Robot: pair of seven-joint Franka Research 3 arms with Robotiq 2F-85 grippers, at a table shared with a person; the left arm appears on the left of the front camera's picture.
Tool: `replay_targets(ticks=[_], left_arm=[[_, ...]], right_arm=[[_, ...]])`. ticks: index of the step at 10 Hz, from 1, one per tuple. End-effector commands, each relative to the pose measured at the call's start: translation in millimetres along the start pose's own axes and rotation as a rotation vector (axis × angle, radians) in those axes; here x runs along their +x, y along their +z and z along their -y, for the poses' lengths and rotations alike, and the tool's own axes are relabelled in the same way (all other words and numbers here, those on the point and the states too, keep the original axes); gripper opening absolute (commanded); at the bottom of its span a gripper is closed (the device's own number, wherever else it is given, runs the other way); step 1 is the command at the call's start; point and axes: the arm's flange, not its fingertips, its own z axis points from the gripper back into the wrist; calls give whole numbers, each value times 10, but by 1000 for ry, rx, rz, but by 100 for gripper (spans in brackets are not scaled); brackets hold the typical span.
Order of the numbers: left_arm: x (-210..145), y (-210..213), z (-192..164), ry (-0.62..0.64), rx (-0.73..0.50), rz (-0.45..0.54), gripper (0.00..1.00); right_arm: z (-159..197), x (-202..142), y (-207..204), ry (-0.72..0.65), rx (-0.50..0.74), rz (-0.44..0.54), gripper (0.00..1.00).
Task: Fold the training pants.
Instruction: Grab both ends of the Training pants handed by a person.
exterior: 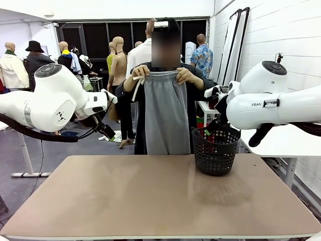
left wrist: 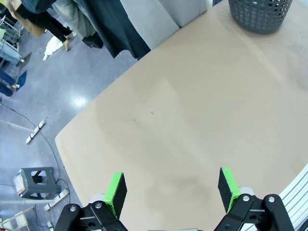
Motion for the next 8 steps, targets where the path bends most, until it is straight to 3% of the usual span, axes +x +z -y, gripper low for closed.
replay_targets(ticks=[1,8], left_arm=[[-2,-5,-13,-8,0,-1,100],[-2,-5,-13,-8,0,-1,100]], right_arm=[[7,-2,-1,-2,4,2,100],[7,-2,-1,-2,4,2,100]])
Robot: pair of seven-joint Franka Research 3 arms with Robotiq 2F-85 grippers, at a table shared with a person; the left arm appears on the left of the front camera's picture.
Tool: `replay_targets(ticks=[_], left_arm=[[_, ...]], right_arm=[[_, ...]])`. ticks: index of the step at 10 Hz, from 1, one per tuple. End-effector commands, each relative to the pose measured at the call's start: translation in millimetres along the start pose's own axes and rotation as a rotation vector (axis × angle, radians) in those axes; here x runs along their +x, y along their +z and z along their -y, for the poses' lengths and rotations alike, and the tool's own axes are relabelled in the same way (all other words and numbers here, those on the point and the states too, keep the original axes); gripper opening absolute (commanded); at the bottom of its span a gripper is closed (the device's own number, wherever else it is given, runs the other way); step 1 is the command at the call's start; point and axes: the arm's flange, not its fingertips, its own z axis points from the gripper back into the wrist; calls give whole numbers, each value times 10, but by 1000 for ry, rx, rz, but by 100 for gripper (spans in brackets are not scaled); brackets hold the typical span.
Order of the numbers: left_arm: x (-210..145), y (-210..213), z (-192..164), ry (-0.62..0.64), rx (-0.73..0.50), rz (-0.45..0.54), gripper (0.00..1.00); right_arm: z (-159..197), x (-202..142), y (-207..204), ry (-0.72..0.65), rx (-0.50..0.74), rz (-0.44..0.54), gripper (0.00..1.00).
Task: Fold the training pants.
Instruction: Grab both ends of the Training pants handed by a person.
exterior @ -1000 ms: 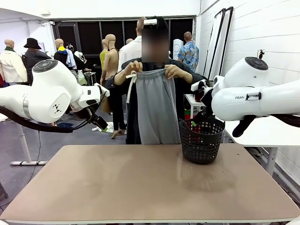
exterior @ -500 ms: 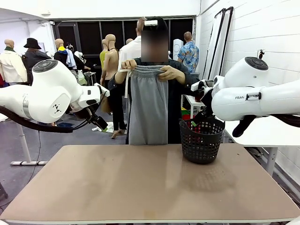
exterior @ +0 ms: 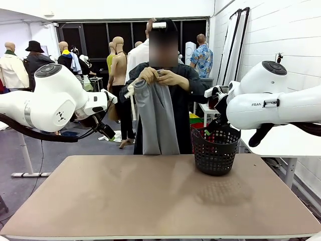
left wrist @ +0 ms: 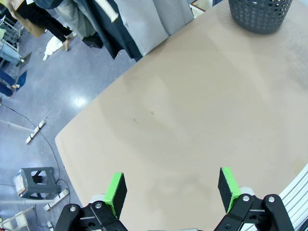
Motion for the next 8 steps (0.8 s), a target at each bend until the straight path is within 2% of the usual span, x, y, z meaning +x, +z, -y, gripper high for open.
replay_targets(ticks=[1,8], left_arm=[[-1,-5,-13,-8,0,-1,100],[-1,-5,-13,-8,0,-1,100]], right_arm=[[7,-2,-1,-2,4,2,100],[7,-2,-1,-2,4,2,100]])
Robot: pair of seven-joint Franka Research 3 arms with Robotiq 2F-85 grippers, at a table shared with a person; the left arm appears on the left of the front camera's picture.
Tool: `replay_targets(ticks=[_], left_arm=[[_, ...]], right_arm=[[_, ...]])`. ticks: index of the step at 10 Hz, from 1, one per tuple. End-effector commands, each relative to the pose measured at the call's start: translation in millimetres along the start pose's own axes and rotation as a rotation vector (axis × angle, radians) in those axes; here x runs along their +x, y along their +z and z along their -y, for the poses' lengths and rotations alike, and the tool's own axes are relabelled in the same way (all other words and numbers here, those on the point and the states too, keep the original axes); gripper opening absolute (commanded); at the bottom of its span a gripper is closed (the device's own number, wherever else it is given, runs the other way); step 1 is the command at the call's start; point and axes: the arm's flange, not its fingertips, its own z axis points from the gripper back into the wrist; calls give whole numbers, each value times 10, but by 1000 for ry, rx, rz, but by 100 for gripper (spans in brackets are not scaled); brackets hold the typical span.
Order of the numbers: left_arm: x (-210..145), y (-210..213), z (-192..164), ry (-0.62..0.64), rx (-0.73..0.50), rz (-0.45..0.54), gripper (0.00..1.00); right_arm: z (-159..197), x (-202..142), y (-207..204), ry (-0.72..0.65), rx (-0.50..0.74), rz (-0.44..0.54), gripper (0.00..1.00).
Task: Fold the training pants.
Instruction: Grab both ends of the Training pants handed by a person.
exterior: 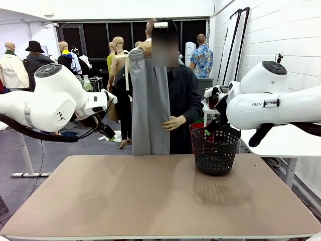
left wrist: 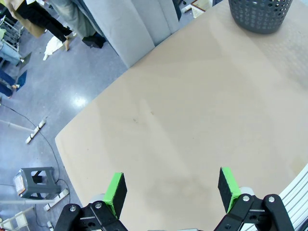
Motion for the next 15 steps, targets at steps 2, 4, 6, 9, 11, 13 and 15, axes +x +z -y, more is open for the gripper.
replay_targets(ticks=[2,4,6,9,11,13,15], left_arm=[[-1,-5,-13,-8,0,-1,100],[-1,-5,-13,-8,0,-1,100],[-1,-5,-13,-8,0,-1,100],[-1,-5,-13,-8,0,-1,100],[-1,-5,-13,-8,0,-1,100],[-1,-5,-13,-8,0,-1,100],[-1,-5,-13,-8,0,-1,100]], right_arm=[[7,-2,-1,-2,4,2,100],[7,-2,-1,-2,4,2,100],[7,-2,-1,-2,4,2,100],[7,-2,-1,-2,4,2,100],[7,-2,-1,-2,4,2,100],[7,-2,-1,-2,4,2,100],[7,-2,-1,-2,4,2,100]])
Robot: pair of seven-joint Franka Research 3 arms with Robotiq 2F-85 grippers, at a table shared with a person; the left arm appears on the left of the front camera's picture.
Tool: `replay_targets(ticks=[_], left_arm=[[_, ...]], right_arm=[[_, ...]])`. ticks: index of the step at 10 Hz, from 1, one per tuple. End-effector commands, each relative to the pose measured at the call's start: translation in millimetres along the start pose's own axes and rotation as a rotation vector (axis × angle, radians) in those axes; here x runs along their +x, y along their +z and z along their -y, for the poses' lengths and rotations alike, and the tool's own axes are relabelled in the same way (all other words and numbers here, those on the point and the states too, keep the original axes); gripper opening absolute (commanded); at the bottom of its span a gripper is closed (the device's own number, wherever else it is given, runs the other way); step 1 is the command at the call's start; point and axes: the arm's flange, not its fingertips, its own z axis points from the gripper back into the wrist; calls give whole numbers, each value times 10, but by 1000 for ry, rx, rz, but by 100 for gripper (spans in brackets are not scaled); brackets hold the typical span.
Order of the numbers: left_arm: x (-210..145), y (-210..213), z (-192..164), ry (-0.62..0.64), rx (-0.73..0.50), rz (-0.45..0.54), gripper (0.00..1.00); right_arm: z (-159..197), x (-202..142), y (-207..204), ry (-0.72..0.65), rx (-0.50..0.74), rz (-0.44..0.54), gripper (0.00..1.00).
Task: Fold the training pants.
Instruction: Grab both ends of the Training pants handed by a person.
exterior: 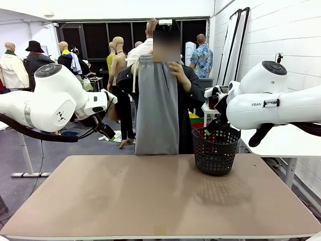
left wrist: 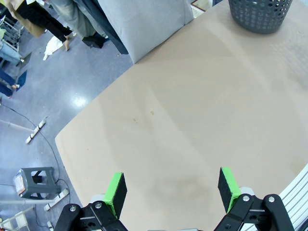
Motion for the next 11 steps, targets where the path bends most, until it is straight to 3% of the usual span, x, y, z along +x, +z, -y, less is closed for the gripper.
replay_targets(ticks=[1,11], left_arm=[[-1,-5,-13,-8,0,-1,100],[-1,-5,-13,-8,0,-1,100]], right_arm=[[7,-2,-1,-2,4,2,100],[7,-2,-1,-2,4,2,100]])
